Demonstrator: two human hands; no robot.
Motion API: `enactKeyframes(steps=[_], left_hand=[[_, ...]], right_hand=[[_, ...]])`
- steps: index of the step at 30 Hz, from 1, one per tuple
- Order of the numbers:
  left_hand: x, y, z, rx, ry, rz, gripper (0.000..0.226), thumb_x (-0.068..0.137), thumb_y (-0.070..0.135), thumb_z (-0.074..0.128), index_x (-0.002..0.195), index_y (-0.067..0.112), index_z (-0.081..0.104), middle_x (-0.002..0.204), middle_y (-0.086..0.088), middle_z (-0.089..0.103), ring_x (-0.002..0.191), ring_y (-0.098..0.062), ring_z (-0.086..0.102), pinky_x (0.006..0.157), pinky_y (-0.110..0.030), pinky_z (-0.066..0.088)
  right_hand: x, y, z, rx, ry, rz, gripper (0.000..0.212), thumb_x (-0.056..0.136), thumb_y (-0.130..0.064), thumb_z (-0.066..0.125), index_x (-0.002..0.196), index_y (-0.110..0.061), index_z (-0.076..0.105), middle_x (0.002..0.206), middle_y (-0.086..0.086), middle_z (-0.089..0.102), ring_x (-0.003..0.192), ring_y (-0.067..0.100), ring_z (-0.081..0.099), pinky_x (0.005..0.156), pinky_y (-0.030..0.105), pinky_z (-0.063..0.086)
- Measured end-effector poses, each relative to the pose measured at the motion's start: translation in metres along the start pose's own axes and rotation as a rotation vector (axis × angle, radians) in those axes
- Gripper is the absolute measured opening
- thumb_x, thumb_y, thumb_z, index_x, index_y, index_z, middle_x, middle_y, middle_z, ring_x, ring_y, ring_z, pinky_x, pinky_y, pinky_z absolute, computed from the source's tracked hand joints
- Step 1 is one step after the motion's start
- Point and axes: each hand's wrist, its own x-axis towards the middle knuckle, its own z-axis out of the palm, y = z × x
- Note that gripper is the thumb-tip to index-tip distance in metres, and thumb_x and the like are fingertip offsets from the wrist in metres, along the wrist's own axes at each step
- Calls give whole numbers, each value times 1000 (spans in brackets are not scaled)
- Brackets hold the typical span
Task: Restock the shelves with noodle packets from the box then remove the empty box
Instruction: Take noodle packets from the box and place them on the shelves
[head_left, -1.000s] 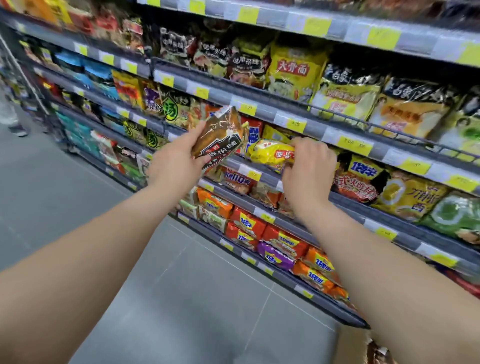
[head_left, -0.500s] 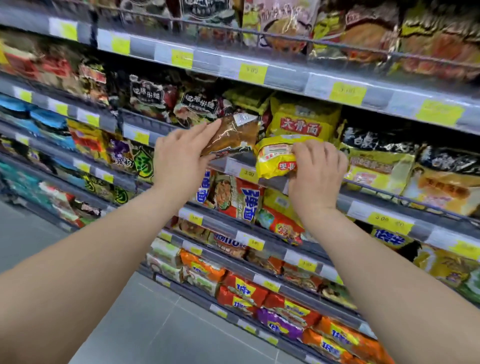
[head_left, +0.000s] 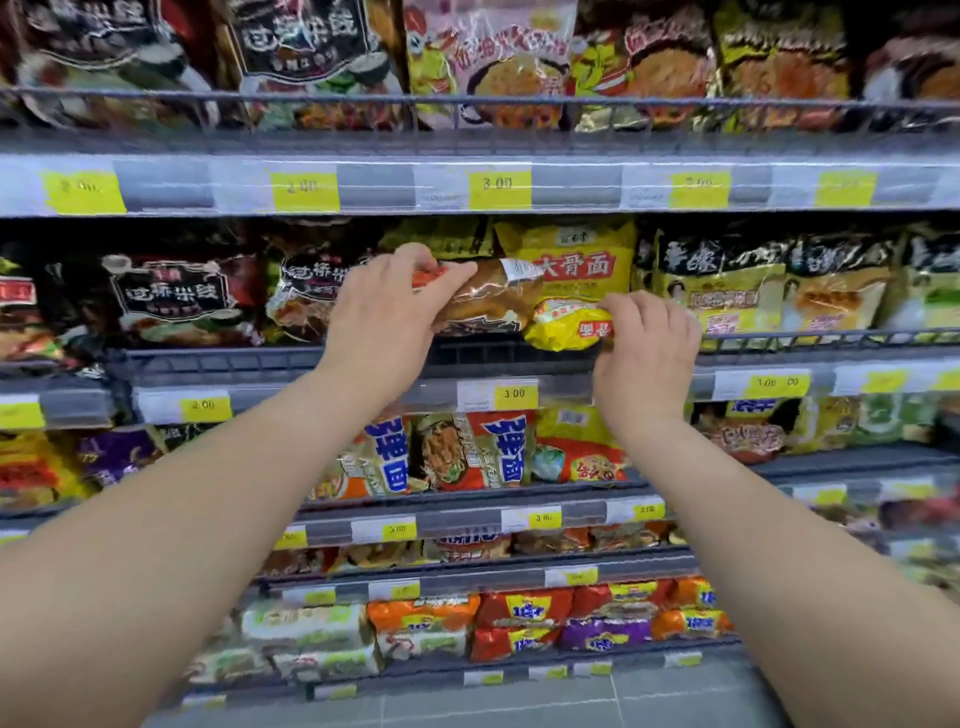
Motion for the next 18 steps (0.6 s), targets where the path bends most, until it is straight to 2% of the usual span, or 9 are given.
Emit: enactKeyframes(steps=[2, 5, 7, 9, 11, 13, 15, 17, 18], left_hand=[[2, -4, 2, 12, -8, 63, 61, 85, 17, 66, 140, 30, 43, 120, -13, 52, 95, -34, 53, 78, -45, 42], [4, -8, 6, -11, -140, 57, 61, 91, 30, 59, 145, 33, 32, 127, -7, 47, 100, -31, 53, 81, -42, 41], [5, -13, 6, -33, -197, 42, 63, 92, 37, 56, 147, 34, 25, 132, -4, 43, 101, -30, 55, 81, -40, 43], [8, -19, 5, -92, -260, 36, 64, 93, 40, 53, 148, 34, 21, 136, 0, 40, 105, -28, 55, 82, -39, 44], [16, -24, 1, -174, -340, 11, 63, 94, 41, 52, 148, 34, 22, 137, 1, 40, 111, -27, 54, 88, -39, 44], [23, -23, 2, -153, -360, -19, 61, 93, 40, 53, 147, 33, 25, 135, -2, 46, 114, -29, 53, 91, -40, 41], [21, -19, 7, -34, -300, -23, 59, 92, 36, 55, 145, 30, 30, 129, -6, 54, 116, -31, 51, 94, -41, 37], [14, -15, 14, 33, -155, -34, 58, 86, 25, 64, 139, 24, 41, 122, -7, 58, 114, -33, 50, 92, -42, 36], [9, -12, 17, 33, -50, -30, 56, 81, 16, 68, 133, 21, 48, 117, -8, 60, 105, -34, 52, 85, -42, 38]], right_hand=[[4, -4, -4, -34, -35, 28, 48, 59, 11, 60, 103, -9, 62, 103, 14, 62, 95, 37, 55, 86, 42, 32], [12, -10, -9, -52, -87, 12, 42, 58, 12, 58, 95, -7, 63, 95, 15, 64, 89, 36, 55, 82, 44, 39], [16, -11, -12, -99, -146, -9, 40, 60, 13, 59, 94, -7, 65, 92, 15, 65, 88, 37, 55, 84, 45, 38], [22, -10, -15, -143, -236, -25, 41, 68, 11, 61, 104, -8, 66, 99, 16, 66, 98, 38, 52, 90, 45, 33], [33, -10, -18, -169, -389, -49, 41, 81, 1, 59, 121, -10, 59, 114, 16, 62, 112, 38, 46, 97, 44, 29], [42, -12, -18, -236, -496, -93, 44, 85, -6, 57, 129, -13, 53, 120, 15, 57, 117, 36, 41, 100, 43, 27], [42, -18, -14, -302, -445, -88, 46, 78, -1, 59, 123, -12, 56, 118, 18, 55, 115, 38, 41, 103, 46, 25], [32, -22, -9, -309, -244, 10, 46, 68, 3, 62, 113, -8, 60, 112, 23, 53, 107, 41, 45, 101, 50, 26], [27, -24, -6, -297, -131, 57, 44, 66, 3, 64, 109, -7, 59, 106, 22, 54, 101, 39, 47, 94, 48, 29]])
